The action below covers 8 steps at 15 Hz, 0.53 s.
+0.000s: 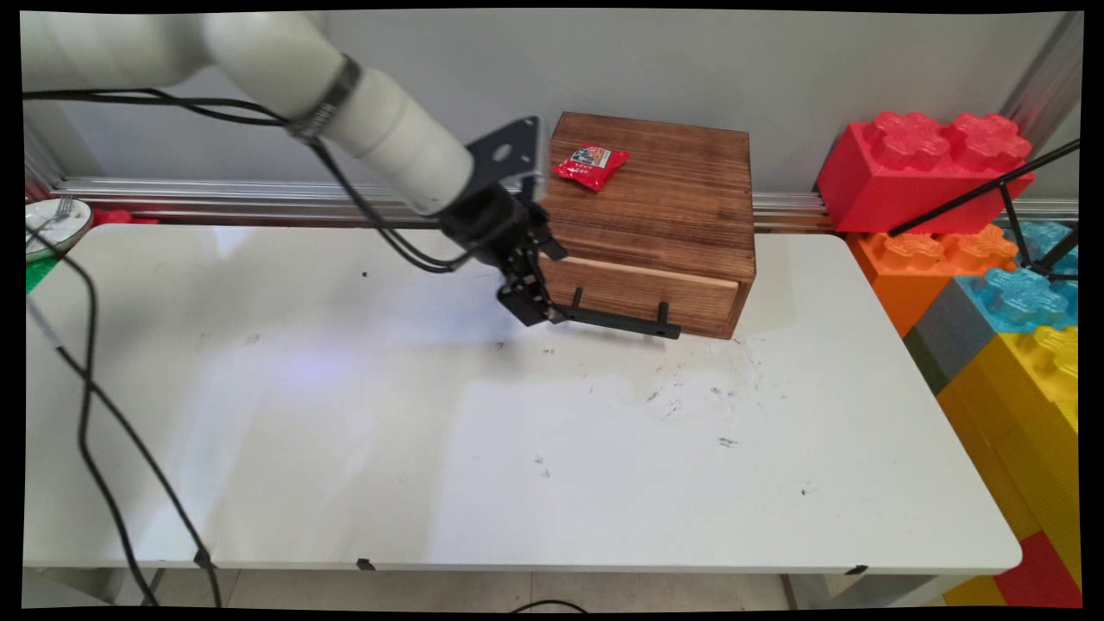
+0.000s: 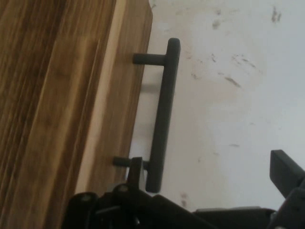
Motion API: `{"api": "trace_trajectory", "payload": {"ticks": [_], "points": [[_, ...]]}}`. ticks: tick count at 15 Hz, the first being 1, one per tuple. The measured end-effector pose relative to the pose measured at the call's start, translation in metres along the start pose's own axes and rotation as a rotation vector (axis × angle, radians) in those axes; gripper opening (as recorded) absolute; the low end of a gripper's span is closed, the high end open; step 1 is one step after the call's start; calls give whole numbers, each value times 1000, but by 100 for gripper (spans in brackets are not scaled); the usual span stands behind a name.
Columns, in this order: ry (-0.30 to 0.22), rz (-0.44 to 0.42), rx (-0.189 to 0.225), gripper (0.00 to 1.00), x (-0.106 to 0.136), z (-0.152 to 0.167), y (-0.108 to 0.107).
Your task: Open the drawer
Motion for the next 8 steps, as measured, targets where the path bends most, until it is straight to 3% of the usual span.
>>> {"api": "trace_trajectory", "payload": {"ticks": [8], "points": [[-52,125,-58,100,21,69,-20]]}}
